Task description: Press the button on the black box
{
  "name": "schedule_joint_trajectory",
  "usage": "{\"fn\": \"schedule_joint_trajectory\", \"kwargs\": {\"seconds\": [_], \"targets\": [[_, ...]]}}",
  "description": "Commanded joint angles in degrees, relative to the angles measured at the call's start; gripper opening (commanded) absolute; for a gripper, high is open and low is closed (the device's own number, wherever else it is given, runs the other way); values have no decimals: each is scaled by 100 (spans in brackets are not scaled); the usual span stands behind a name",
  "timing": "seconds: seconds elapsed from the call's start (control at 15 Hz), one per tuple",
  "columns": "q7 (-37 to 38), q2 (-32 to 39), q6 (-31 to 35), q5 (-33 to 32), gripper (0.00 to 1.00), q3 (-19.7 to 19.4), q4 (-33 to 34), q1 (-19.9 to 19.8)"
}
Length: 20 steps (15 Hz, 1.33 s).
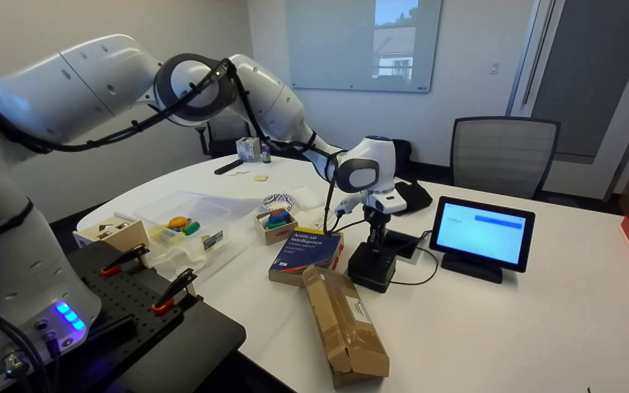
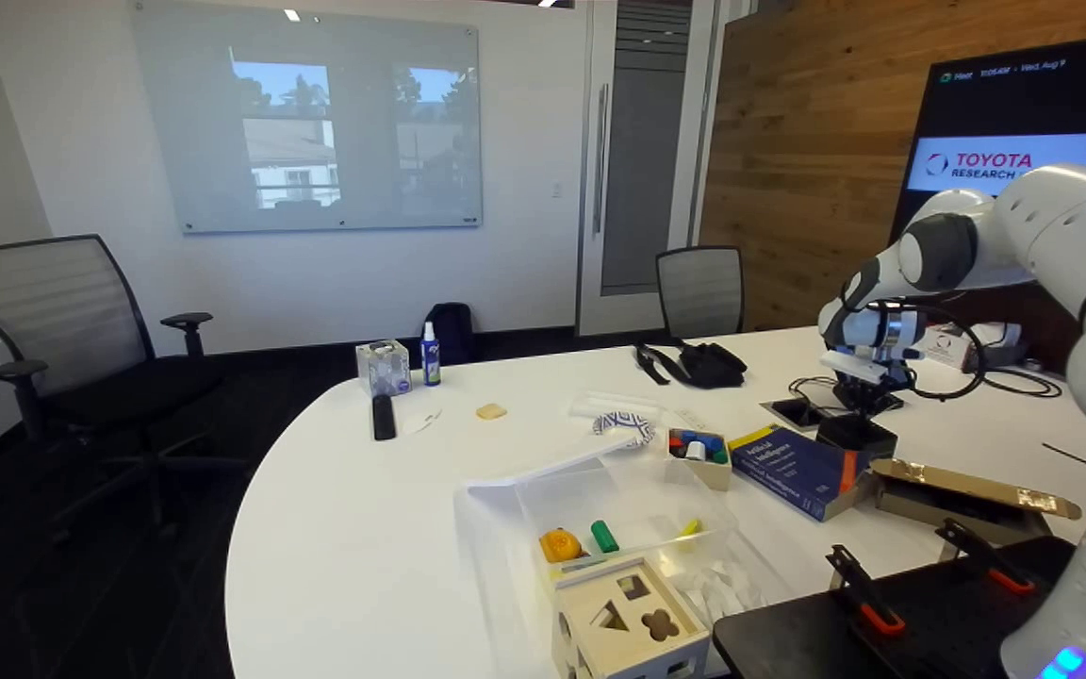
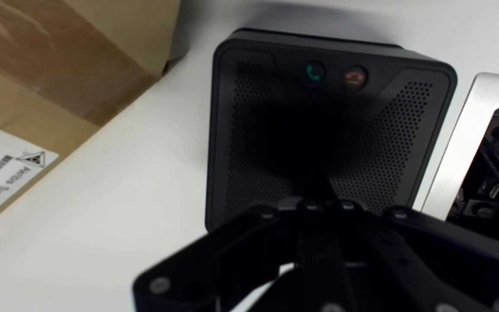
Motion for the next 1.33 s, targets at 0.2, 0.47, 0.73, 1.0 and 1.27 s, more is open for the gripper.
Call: {"fn": "schedule_joint_trajectory", "kwargs": {"seconds": [0.2,0.47,0.73,1.0,1.27], "targets": [[116,-1170,-591,6,0,-92,-551,225],[71,-1979,-1339,-143,40,-196,-775,400],[-24,-2868,-1909,-378,71,-350,-1195,646],[-144,-3949,-1914,-858,100,-452,-2033,1023],[-21,-4947,-1844,-1516,100,-297,-2826,1261]]}}
